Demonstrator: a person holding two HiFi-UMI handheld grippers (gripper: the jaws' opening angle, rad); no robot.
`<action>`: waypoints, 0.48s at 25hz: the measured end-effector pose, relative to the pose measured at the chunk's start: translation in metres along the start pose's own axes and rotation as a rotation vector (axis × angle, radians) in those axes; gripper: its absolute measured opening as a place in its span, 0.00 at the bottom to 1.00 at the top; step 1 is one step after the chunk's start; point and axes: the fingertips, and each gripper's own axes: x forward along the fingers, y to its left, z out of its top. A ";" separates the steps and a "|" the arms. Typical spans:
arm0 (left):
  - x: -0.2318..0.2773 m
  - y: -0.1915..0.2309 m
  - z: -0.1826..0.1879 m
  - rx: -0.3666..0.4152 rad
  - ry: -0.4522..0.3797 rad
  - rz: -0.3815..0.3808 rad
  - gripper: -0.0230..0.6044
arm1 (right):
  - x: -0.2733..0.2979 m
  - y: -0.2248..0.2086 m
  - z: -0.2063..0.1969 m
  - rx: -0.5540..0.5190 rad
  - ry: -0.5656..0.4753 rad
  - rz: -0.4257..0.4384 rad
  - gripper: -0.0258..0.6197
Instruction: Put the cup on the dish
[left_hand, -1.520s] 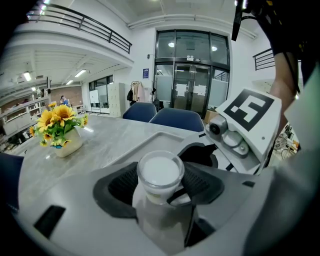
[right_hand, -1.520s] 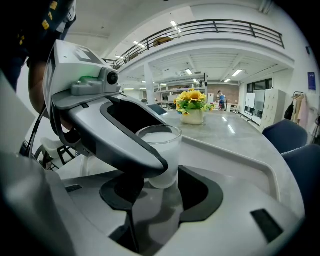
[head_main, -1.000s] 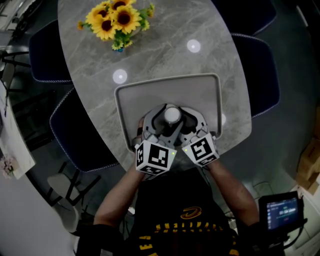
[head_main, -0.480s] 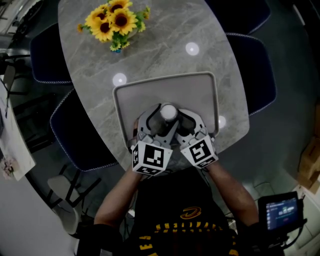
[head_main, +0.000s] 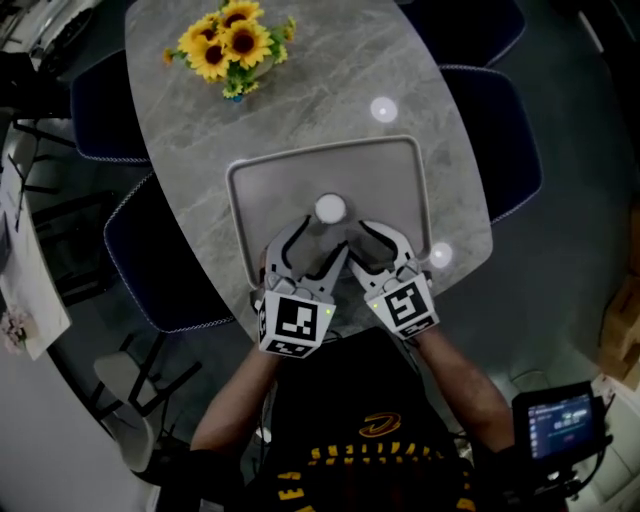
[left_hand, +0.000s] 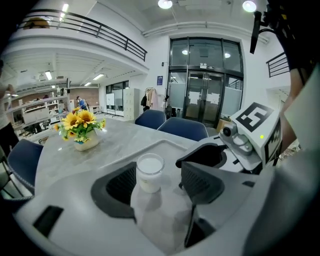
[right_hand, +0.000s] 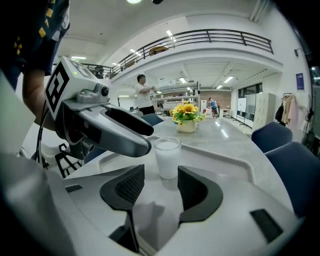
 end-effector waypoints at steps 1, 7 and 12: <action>-0.011 -0.005 0.003 -0.007 -0.004 0.002 0.47 | -0.012 0.005 0.005 0.021 -0.011 -0.014 0.36; -0.054 -0.029 0.019 -0.045 -0.050 -0.008 0.47 | -0.063 0.018 0.021 0.093 -0.102 -0.033 0.36; -0.087 -0.049 0.041 -0.064 -0.150 0.003 0.09 | -0.098 0.027 0.035 0.161 -0.180 -0.042 0.07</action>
